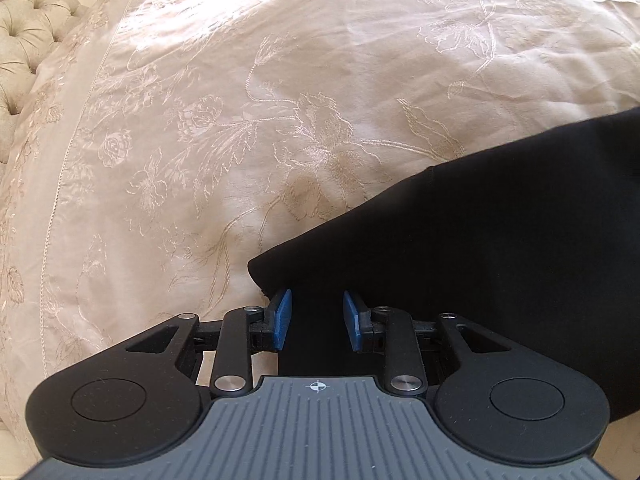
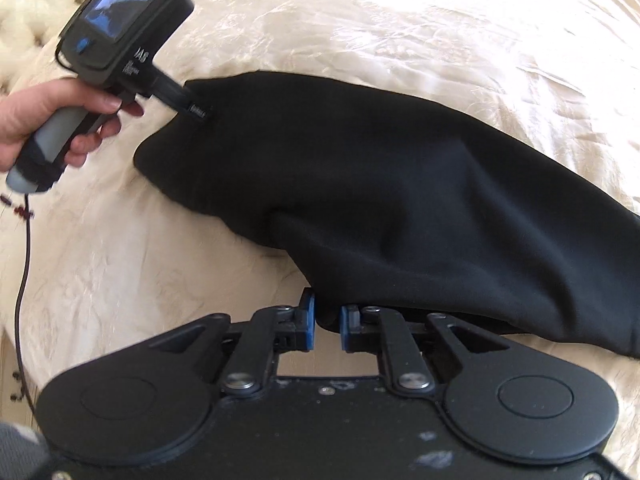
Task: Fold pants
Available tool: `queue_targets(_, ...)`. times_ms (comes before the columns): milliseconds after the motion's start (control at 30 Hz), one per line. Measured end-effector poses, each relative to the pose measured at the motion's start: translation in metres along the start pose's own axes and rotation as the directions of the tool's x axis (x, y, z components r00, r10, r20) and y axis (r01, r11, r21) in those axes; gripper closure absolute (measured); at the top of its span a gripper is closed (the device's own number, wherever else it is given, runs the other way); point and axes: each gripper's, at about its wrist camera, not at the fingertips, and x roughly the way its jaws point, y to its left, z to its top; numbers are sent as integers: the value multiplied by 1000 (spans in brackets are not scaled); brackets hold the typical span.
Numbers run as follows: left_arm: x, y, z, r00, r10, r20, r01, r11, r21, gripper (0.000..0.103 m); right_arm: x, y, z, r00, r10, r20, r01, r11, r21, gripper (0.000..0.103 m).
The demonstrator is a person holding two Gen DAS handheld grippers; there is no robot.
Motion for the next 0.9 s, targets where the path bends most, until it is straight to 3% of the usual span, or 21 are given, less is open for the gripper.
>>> queue_targets(133, -21, 16, -13, 998, -61, 3, 61, 996, -65, 74, 8, -2, -6, 997, 28, -77, -30, 999, -23, 90)
queue_targets(367, -57, 22, -67, 985, -172, -6, 169, 975, -145, 73, 24, -1, 1, 996, -8, -86, 10, 1000, 24, 90)
queue_targets(600, -61, -5, -99, 951, -302, -66, 287, 943, -168, 73, 21, -13, 7, 997, -8, -75, 16, 994, 104, 90)
queue_targets(667, -60, -14, -103, 952, -299, -69, 286, 946, -154, 73, 19, -13, 6, 997, -10, -71, 18, 993, 117, 90)
queue_targets(800, -50, -16, -91, 976, -215, -40, 206, 966, -158, 72, 15, -21, 4, 997, -7, -75, 18, 987, 158, 88)
queue_targets(900, -32, -1, -79, 963, -256, -83, 231, 944, -236, 72, 10, -24, 0, 996, 0, -89, 17, 980, 200, 84)
